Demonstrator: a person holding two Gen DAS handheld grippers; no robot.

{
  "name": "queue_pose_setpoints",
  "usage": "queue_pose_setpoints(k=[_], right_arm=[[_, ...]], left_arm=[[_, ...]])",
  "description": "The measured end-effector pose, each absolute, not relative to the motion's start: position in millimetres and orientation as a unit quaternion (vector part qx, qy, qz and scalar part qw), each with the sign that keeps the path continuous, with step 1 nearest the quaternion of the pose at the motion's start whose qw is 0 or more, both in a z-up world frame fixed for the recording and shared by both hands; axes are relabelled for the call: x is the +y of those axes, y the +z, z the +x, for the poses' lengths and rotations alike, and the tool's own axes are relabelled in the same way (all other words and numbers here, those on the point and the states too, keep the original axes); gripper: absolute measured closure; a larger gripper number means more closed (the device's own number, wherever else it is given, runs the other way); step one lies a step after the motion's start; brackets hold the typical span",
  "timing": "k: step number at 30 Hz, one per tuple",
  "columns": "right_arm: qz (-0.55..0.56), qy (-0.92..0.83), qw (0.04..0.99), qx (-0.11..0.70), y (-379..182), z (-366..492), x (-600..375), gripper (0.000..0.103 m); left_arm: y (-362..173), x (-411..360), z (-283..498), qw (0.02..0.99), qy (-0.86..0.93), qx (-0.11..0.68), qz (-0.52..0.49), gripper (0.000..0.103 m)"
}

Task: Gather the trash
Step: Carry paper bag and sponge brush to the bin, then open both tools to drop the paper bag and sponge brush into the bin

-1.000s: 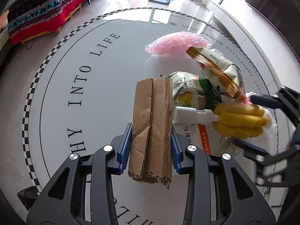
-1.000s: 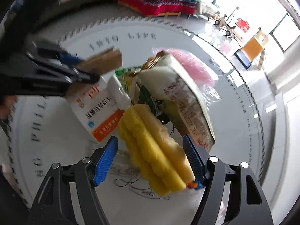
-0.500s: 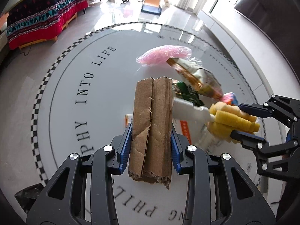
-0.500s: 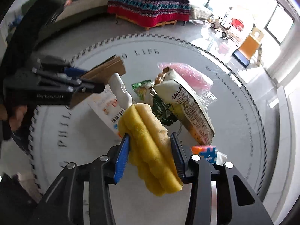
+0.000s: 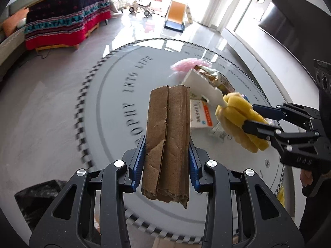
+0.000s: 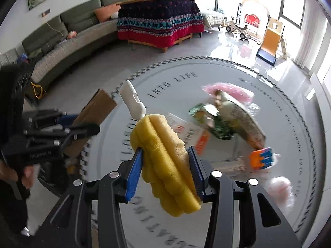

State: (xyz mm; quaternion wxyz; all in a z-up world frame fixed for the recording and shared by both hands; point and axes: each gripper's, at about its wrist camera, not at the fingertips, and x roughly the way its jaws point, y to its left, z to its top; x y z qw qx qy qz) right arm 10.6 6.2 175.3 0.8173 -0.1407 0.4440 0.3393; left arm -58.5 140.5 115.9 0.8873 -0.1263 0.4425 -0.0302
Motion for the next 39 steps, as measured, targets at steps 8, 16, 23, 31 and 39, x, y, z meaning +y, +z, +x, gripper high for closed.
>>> queue_pose_setpoints(k=[8,16,23,31,39], right_arm=[[-0.114,0.407,0.79,0.444,183,-40,74,0.057],[-0.124,0.493,0.739,0.442,184,-107,161,0.057],[-0.136,0.552,0.689,0.45,170,-164,230,0.057],[-0.159,0.581,0.648,0.466,158,-211,288,0.055],[-0.173,0.593,0.64,0.456,161,-240,322,0.018]], left_arm=[[118,187,-123,0.896,0.02,0.419,-0.145,0.067],[112,244,-214,0.892,0.106,0.404,-0.172,0.067],[98,287,-288,0.874,0.192,0.404,-0.192,0.067],[75,319,-353,0.844,0.26,0.407,-0.234,0.067],[63,336,-389,0.811,0.347,0.407,-0.236,0.006]])
